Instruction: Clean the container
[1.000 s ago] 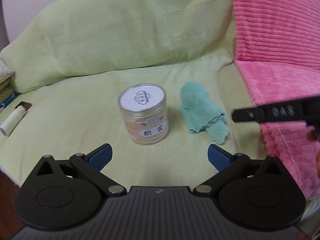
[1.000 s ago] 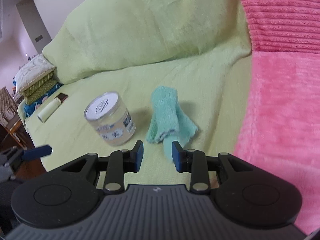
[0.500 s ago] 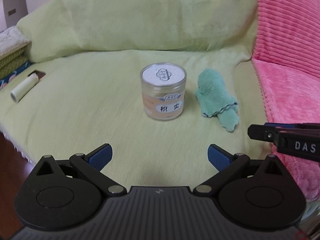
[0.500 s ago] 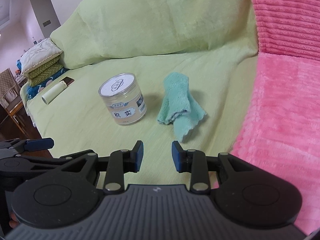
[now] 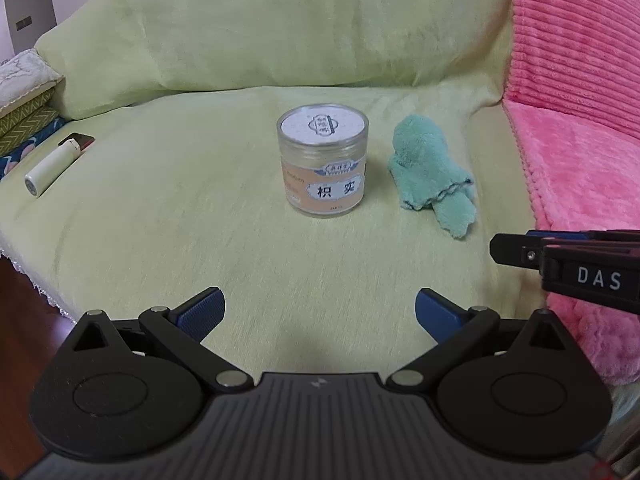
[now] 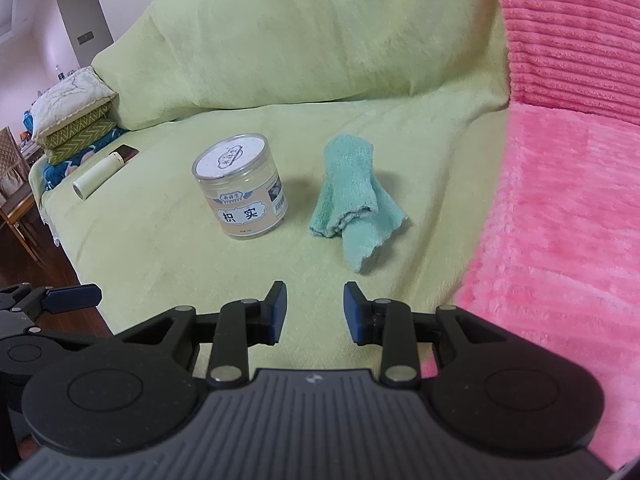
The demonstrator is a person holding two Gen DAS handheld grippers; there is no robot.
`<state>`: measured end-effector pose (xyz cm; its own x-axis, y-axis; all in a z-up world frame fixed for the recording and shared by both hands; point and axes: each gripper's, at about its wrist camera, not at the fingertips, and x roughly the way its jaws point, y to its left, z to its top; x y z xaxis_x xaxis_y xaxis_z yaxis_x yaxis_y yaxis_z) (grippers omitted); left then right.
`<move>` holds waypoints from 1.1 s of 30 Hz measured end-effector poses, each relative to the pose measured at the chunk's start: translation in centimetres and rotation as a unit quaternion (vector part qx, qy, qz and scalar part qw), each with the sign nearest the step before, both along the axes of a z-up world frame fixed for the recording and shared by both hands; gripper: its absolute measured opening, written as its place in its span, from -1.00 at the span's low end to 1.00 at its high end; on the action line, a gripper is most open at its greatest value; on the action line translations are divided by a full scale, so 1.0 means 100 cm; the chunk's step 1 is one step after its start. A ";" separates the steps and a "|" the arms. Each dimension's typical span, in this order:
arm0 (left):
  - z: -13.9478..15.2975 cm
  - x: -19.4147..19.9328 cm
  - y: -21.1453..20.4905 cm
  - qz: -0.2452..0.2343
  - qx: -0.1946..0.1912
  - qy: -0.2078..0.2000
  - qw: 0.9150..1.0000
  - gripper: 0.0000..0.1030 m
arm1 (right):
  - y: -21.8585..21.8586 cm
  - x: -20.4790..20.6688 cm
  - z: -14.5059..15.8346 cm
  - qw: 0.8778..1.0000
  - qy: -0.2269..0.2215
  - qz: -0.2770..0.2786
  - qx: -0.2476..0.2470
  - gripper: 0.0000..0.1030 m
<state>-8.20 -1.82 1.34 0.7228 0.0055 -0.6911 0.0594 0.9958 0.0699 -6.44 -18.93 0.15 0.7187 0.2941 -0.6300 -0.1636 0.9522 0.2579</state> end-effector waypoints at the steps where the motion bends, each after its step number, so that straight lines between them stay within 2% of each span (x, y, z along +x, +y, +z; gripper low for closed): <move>1: -0.001 -0.001 0.000 0.001 0.002 -0.002 1.000 0.99 | 0.001 0.000 -0.001 1.000 0.001 0.000 -0.001 -0.45; 12: -0.011 -0.002 0.006 -0.003 0.011 -0.016 1.000 0.99 | 0.005 0.007 -0.010 1.000 0.017 -0.006 -0.022 -0.45; 29: -0.028 0.012 0.016 -0.003 0.027 0.004 1.000 0.99 | 0.012 0.021 -0.017 0.999 0.024 0.001 -0.034 -0.45; 33: -0.029 0.017 0.016 -0.003 0.019 0.009 1.000 0.99 | 0.015 0.024 -0.018 0.999 0.025 0.005 -0.036 -0.45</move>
<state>-6.54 -0.18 -1.58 0.7100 0.0281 -0.7036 0.0673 0.9919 0.1075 -3.99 -17.43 -1.63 0.6832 0.2534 -0.6849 -0.1615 0.9671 0.1967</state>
